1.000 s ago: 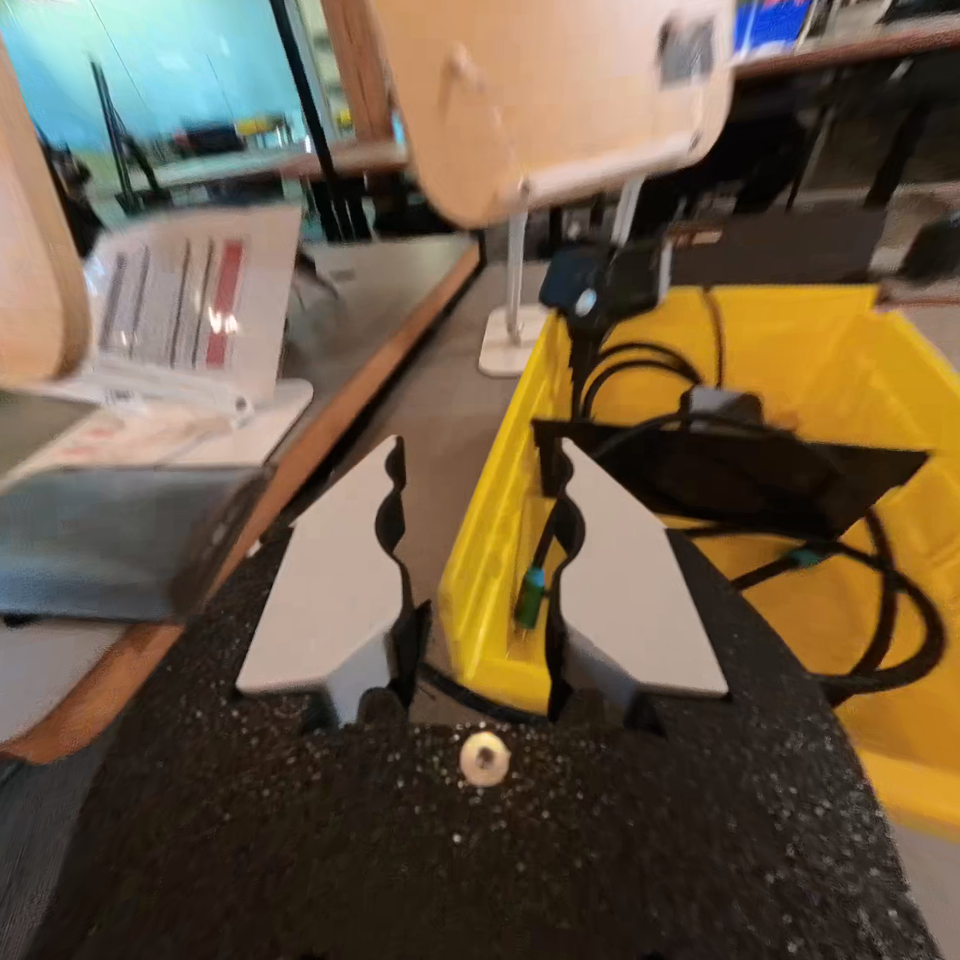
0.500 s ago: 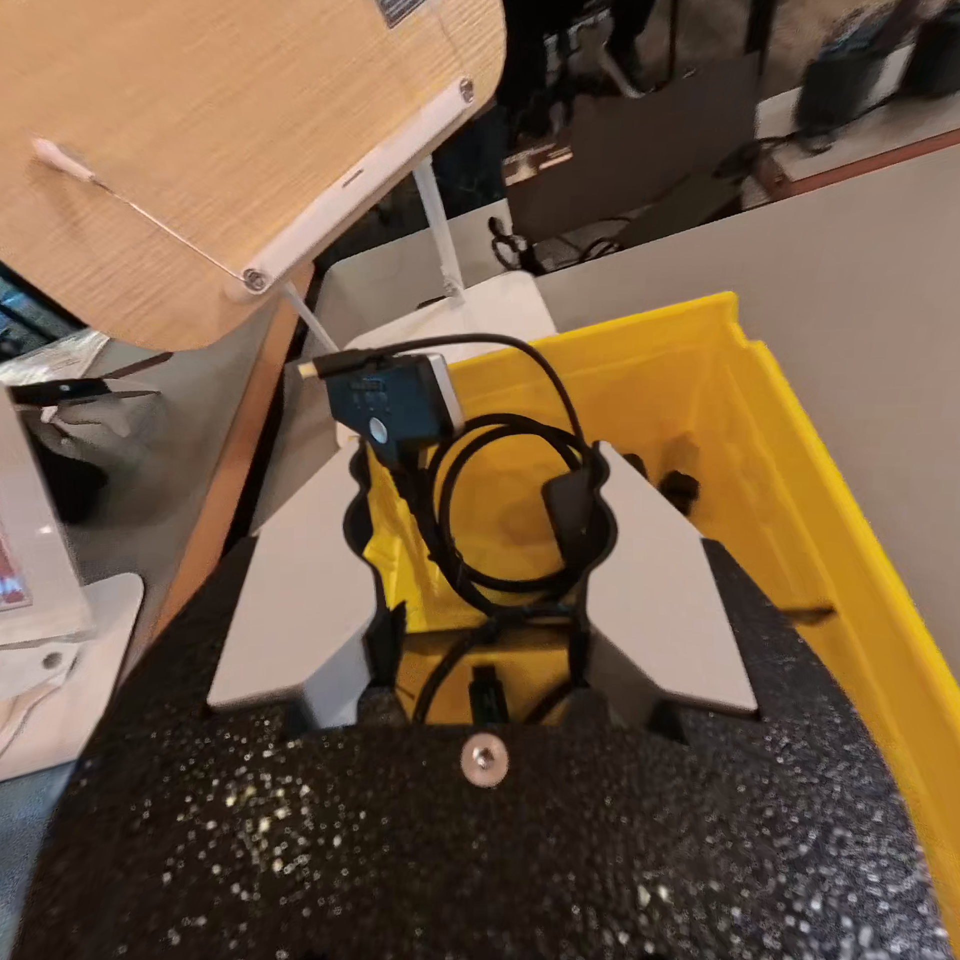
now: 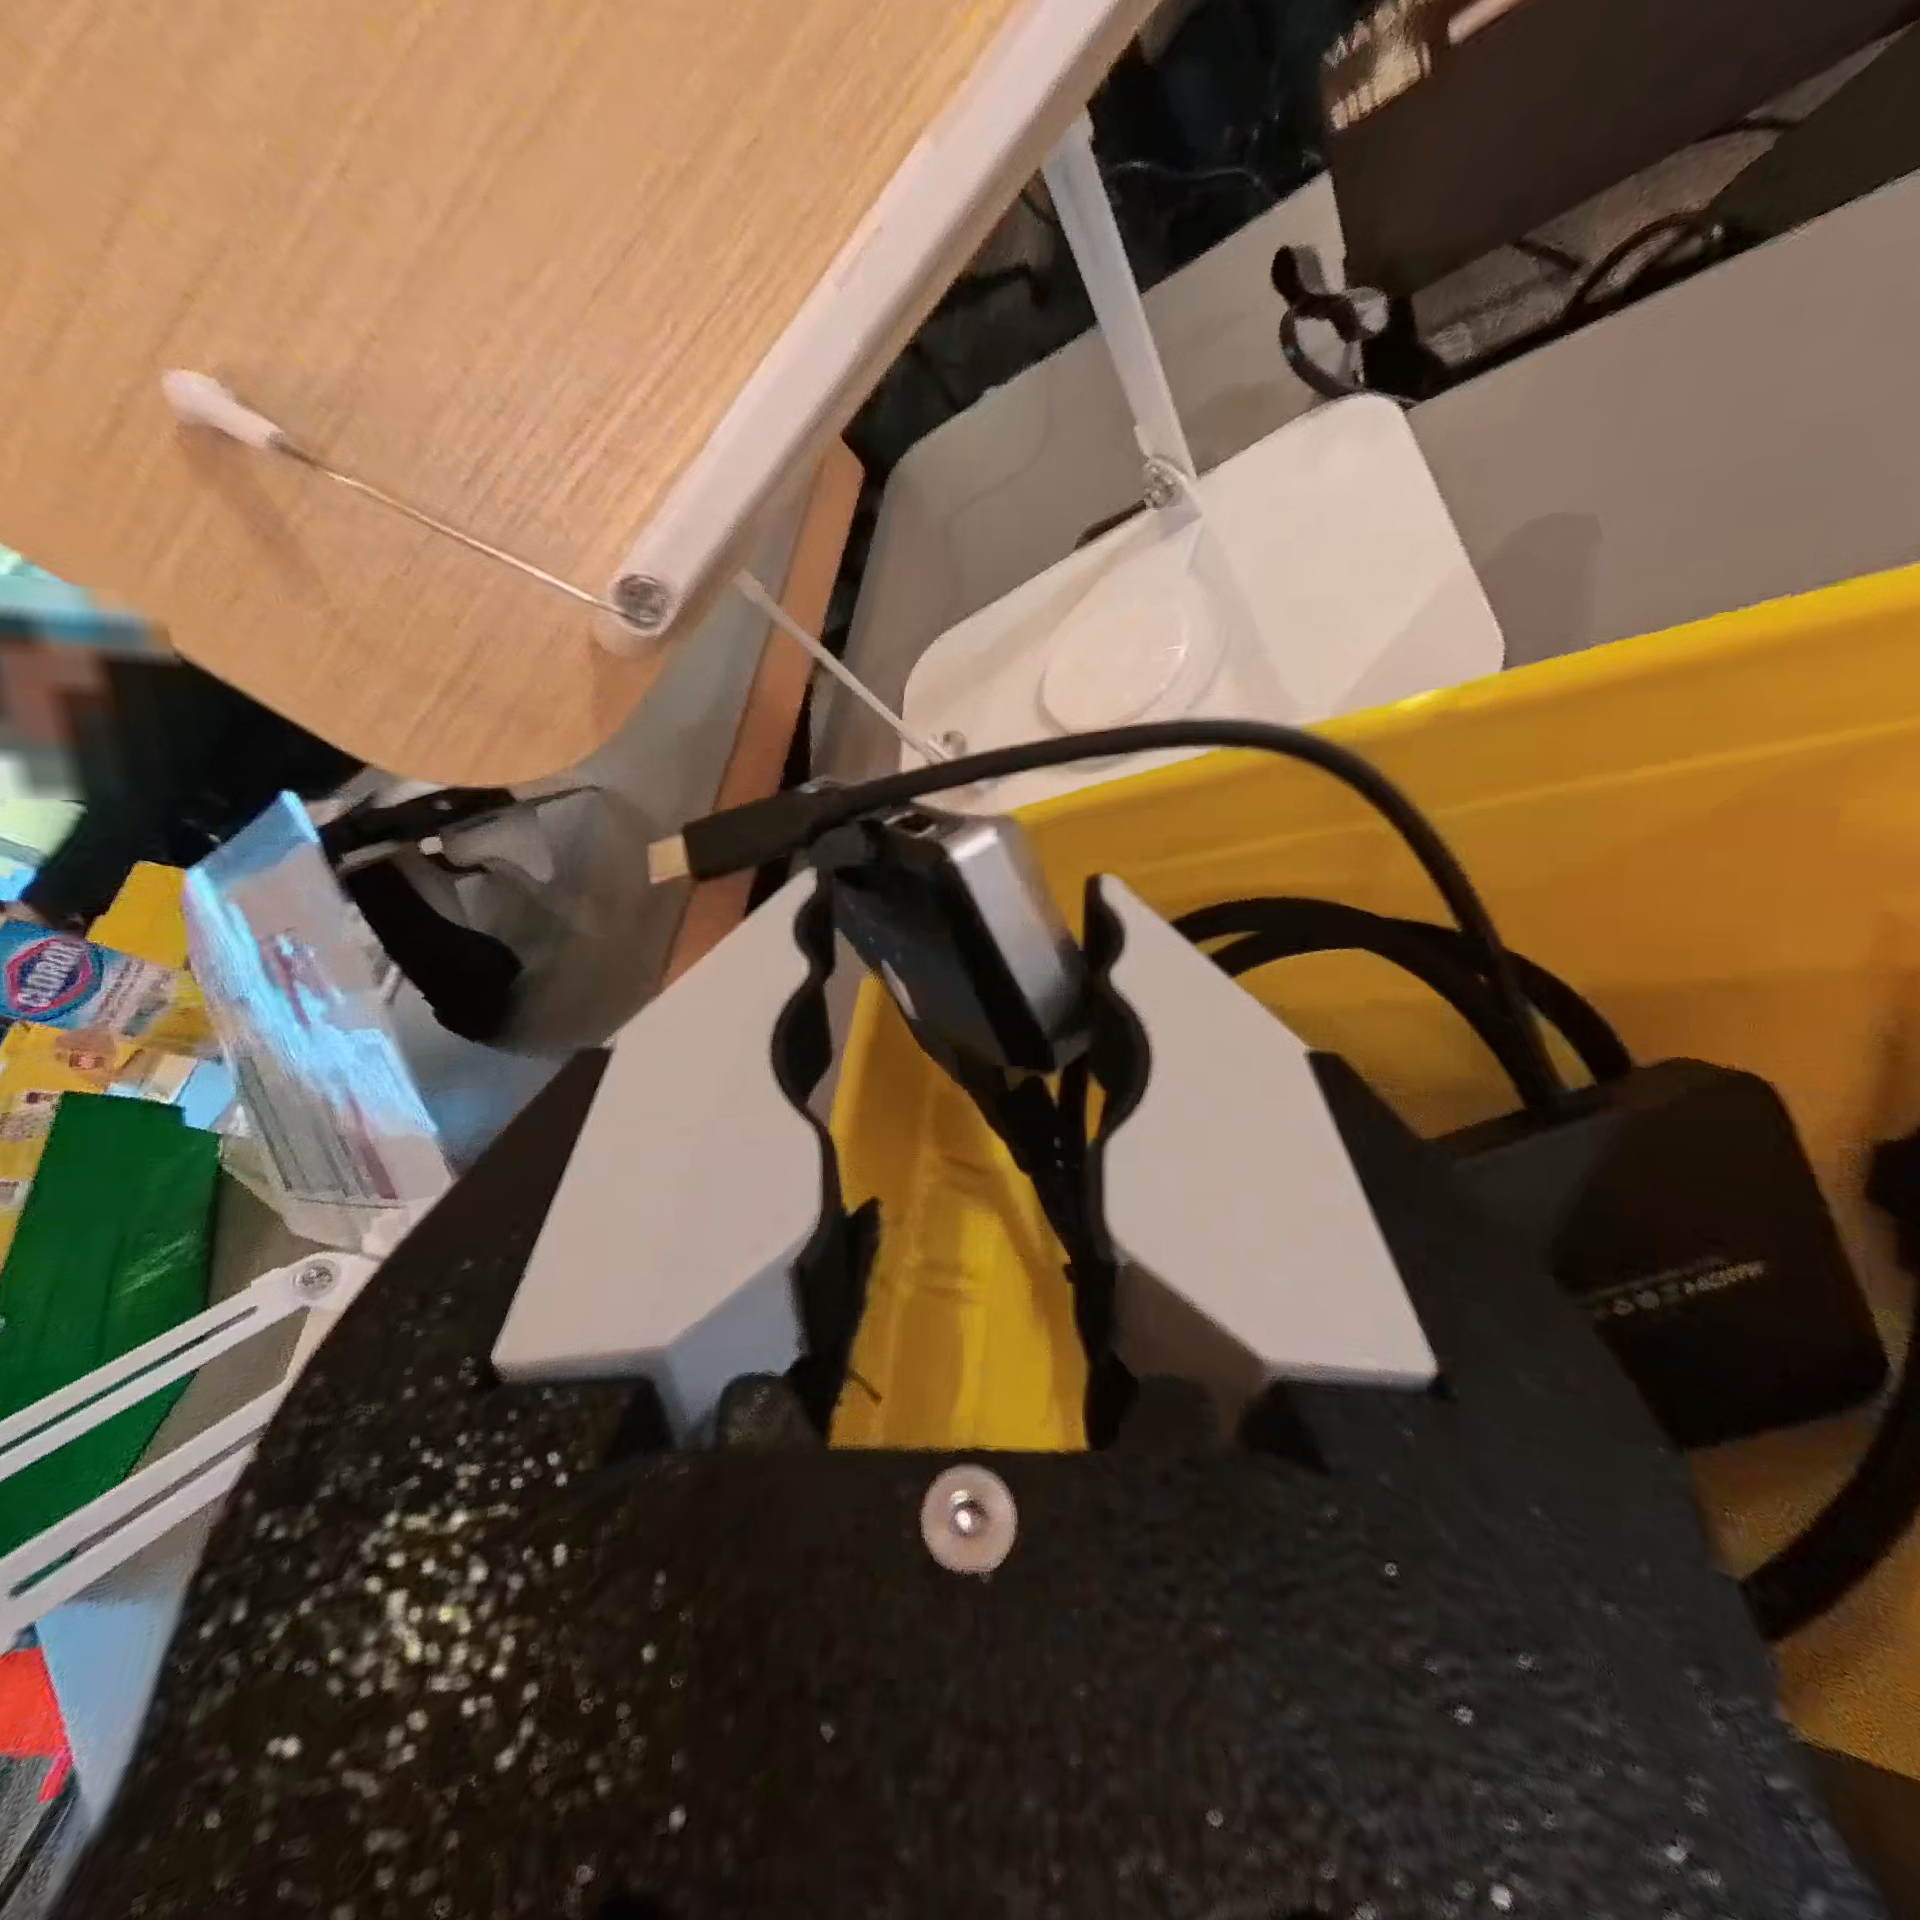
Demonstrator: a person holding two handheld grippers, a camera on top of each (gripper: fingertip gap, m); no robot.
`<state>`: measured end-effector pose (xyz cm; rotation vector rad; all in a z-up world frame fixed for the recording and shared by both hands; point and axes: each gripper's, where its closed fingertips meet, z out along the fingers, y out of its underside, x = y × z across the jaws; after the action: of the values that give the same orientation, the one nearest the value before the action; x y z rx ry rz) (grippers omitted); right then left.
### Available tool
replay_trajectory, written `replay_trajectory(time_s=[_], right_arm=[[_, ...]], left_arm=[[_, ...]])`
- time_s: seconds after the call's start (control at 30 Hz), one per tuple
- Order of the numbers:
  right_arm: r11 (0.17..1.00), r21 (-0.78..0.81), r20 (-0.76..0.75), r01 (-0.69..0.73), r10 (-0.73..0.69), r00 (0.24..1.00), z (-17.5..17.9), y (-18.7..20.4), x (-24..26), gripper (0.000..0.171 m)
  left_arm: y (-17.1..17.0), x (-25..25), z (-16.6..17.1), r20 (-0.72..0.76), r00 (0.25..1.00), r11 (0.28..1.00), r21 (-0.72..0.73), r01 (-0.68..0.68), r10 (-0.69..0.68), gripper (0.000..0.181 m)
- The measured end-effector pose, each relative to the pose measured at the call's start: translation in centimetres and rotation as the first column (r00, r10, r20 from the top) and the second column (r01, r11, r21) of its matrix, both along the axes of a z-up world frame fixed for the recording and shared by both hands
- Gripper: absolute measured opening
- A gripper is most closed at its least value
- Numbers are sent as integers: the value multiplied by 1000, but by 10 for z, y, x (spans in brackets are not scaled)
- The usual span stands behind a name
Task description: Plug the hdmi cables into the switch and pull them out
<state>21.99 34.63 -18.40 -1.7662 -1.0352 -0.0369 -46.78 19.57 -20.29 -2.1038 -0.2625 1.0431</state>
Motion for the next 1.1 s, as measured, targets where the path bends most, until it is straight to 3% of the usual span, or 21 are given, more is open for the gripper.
replay_trajectory(time_s=[0.17, 0.33, 0.53, 0.73, 0.9, 1.0, 1.1], right_arm=[[1000, -3, 3, -5, 5, 1000, -1, 0, -1, 59], [1000, 1, 6, -20, 20, 1000, 0, -3, -5, 59], [999, 8, 4, -38, 38, 999, 2, -5, -9, 59], [999, 27, -7, -44, 44, 999, 7, -7, -10, 59], [997, 48, -23, -61, 63, 998, 12, -9, -14, 58], [997, 49, -19, -66, 67, 998, 12, -9, -16, 57], [996, 53, -21, -70, 71, 997, 13, -10, -18, 57]], left_arm=[[-17, 2, 15, -73, 997, 999, 31, 19, -16, 27], [-32, 12, 50, -120, 989, 989, 110, 99, -86, 23], [-46, 26, 133, -304, 946, 957, 225, 185, -111, 20], [-50, 46, 206, -473, 873, 935, 240, 261, -122, 19], [-57, 86, 278, -661, 745, 913, 244, 327, -90, 18], [-58, 111, 318, -675, 730, 874, 288, 392, -105, 18], [-46, 149, 341, -616, 746, 791, 313, 526, -253, 17]])
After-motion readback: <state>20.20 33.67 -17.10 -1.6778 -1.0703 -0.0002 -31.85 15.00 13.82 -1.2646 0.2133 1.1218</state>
